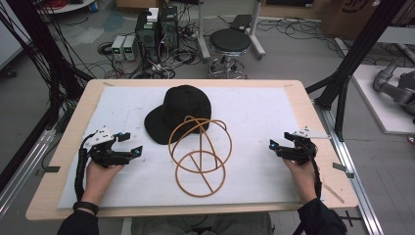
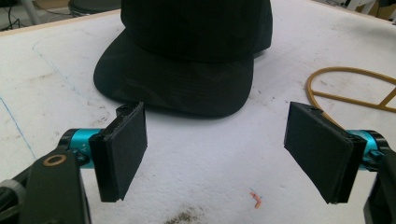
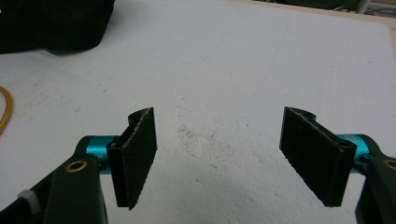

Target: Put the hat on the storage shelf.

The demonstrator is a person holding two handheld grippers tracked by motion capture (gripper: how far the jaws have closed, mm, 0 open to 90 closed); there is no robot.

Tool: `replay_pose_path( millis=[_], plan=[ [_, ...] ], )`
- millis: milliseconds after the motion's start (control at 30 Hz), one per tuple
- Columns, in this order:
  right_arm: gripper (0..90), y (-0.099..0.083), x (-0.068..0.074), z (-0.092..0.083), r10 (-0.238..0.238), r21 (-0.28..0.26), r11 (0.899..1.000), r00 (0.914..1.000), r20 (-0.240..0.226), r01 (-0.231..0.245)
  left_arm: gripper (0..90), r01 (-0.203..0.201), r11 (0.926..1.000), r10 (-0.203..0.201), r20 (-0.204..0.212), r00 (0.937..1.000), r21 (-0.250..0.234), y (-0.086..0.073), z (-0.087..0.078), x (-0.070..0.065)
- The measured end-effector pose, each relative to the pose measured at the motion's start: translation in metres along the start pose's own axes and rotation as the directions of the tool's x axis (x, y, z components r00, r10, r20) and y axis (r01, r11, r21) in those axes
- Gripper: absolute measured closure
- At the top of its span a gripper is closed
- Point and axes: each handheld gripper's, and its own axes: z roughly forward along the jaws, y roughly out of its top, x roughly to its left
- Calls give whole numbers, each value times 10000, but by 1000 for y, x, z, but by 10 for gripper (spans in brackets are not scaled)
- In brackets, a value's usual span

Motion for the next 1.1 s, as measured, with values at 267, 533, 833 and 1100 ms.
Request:
replay_pose_path(
  millis=[267,533,833,1100],
  plan=[
    [264,1,1,3,-104,14,9999,9999,54,104,214,-77,10000,77,-4,10000,5,1,-1,-3],
    [265,1,0,1,-55,30,10000,10000,81,54,216,-56,10000,55,-65,10000,-68,2,-1,-3],
    [266,1,2,3,-31,23,10000,10000,-90,32,222,-111,9999,111,-97,9999,-61,5,4,-8],
    [293,16,6,19,-33,-284,9996,9946,-1041,3,222,-56,10000,56,-32,10000,-70,6,1,-8]
  ],
)
